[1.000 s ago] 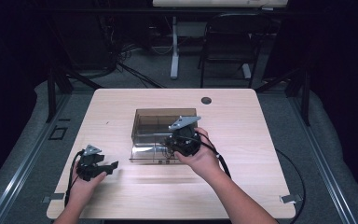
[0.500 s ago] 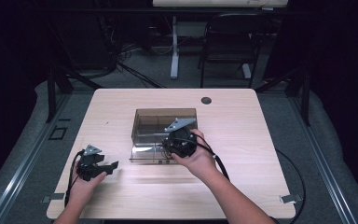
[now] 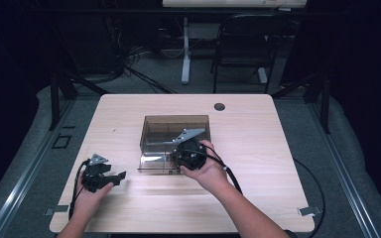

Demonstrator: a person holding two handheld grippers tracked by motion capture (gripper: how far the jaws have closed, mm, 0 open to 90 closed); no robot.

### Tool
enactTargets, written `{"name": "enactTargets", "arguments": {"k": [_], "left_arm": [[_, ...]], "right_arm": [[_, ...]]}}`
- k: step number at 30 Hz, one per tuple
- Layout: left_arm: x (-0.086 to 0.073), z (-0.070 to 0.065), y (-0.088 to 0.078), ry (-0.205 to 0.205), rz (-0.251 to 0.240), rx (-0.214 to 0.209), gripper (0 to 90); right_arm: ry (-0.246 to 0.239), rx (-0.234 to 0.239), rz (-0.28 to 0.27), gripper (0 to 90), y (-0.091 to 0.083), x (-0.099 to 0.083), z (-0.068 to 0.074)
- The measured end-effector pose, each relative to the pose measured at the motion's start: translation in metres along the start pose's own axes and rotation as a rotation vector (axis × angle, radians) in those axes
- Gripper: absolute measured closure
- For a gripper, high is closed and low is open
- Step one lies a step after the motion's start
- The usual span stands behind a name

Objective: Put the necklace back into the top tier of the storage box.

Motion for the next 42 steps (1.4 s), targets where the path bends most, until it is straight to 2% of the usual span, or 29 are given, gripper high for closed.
{"name": "enactTargets", "arguments": {"k": [17,30,36,42], "left_arm": [[-0.001,0.0,-0.001,0.002,0.003,0.0,29.1],[-0.001,0.001,-0.001,-0.002,-0.002,0.003,29.1],[-0.001,0.001,-0.001,-0.003,-0.001,0.004,29.1],[-0.001,0.001,-0.001,-0.003,-0.001,0.005,29.2]], "right_arm": [[0.009,0.009,0.029,84.7,0.006,-0.004,0.002],[0.025,0.007,0.014,82.8,0.004,-0.003,0.001],[0.023,0.002,-0.001,77.8,0.0,-0.002,0.0],[0.02,-0.003,-0.021,67.8,-0.005,-0.001,0.0]]}}
Point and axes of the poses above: each handheld gripper's, and its own axes: y roughly forward along the jaws, x roughly out of its top, z roughly to its left, the point moved 5 cm from there along y, roughly forward along the jaws, and after that the axes turned 5 degrees about -z, right-handed, at the moved point
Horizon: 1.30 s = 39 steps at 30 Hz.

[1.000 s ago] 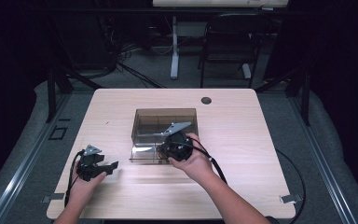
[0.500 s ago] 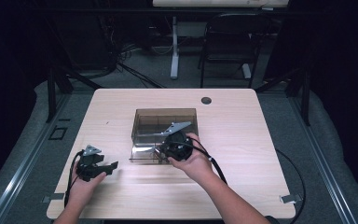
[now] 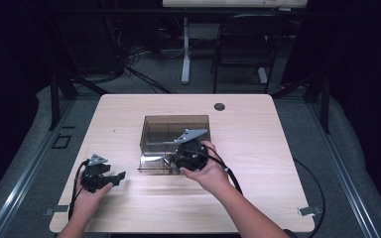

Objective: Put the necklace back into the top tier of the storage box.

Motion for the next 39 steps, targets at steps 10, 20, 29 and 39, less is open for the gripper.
{"name": "enactTargets", "arguments": {"k": [10,20,29,39], "left_arm": [[0.0,0.0,0.0,-0.001,0.0,0.001,29.2],[0.0,0.0,0.001,-0.001,0.003,0.004,29.2],[-0.001,0.0,0.001,-0.001,0.003,0.007,29.2],[-0.001,-0.001,0.001,0.001,0.007,0.007,29.2]], "right_arm": [[0.001,-0.031,-0.008,61.7,-0.016,-0.003,-0.012],[0.023,-0.021,-0.04,56.6,-0.028,-0.018,-0.026],[0.026,-0.119,-0.029,51.4,-0.046,-0.037,-0.04],[0.047,-0.163,-0.046,50.3,-0.064,-0.062,-0.052]]}}
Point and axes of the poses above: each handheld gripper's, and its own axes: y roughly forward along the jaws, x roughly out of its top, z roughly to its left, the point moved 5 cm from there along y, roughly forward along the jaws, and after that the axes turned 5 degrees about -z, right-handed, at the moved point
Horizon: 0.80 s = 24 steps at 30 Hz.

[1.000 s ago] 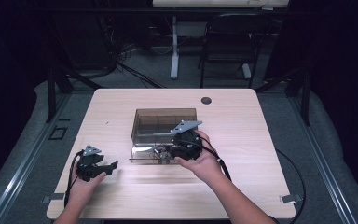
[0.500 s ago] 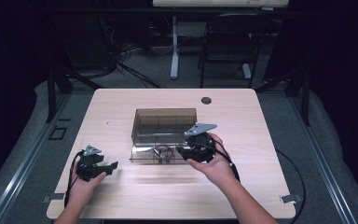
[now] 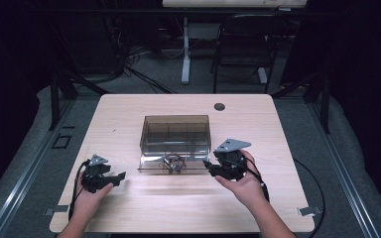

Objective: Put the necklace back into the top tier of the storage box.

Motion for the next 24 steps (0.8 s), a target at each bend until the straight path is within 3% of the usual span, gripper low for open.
{"name": "enactTargets", "arguments": {"k": [10,24], "left_arm": [[0.0,0.0,0.0,0.003,0.005,0.0,29.2],[0.0,-0.001,0.001,0.003,0.006,0.001,29.2]], "right_arm": [[0.01,-0.065,-0.003,48.9,-0.015,-0.032,-0.019],[0.045,-0.133,0.024,48.3,-0.012,-0.065,-0.037]]}}
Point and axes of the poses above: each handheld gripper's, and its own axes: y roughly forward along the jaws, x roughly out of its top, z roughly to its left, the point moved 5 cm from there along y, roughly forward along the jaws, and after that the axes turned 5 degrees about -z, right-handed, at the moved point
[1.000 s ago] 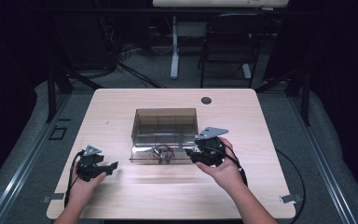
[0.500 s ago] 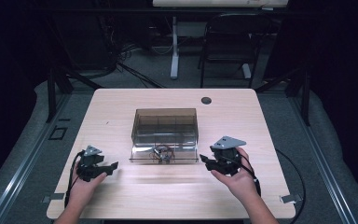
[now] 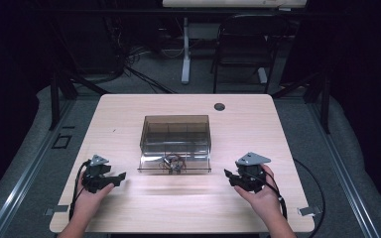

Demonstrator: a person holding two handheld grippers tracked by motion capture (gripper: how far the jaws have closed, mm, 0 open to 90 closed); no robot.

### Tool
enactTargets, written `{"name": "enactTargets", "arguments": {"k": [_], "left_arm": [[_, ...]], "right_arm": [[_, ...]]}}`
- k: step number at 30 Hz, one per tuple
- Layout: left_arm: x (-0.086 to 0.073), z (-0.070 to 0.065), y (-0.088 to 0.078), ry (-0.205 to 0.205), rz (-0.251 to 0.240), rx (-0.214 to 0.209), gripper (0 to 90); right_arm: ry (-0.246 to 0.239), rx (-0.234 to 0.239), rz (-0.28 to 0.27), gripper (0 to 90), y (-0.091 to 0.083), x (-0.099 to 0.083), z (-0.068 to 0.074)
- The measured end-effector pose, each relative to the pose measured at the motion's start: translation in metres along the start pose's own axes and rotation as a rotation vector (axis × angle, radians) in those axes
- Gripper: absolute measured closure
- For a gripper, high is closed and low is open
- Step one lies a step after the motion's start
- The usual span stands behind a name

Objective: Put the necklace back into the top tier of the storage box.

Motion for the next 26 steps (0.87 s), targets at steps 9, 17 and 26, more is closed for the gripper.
{"name": "enactTargets", "arguments": {"k": [9,17,26], "left_arm": [[0.0,0.0,0.0,0.003,-0.001,-0.003,29.2],[0.001,0.0,-0.001,0.004,-0.003,-0.004,29.1],[0.001,-0.001,0.0,0.001,-0.004,-0.006,29.2]], "right_arm": [[0.015,-0.019,0.02,47.6,0.008,-0.016,-0.004],[0.072,0.002,0.029,46.7,0.014,-0.022,-0.005],[0.054,-0.031,0.029,45.7,0.009,-0.012,-0.003]]}}
Point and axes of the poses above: each handheld gripper's, and its own axes: y roughly forward along the jaws, x roughly out of its top, z roughly to its left, the point moved 5 cm from there along y, roughly forward along the jaws, and after that the axes turned 5 degrees about -z, right-handed, at the moved point
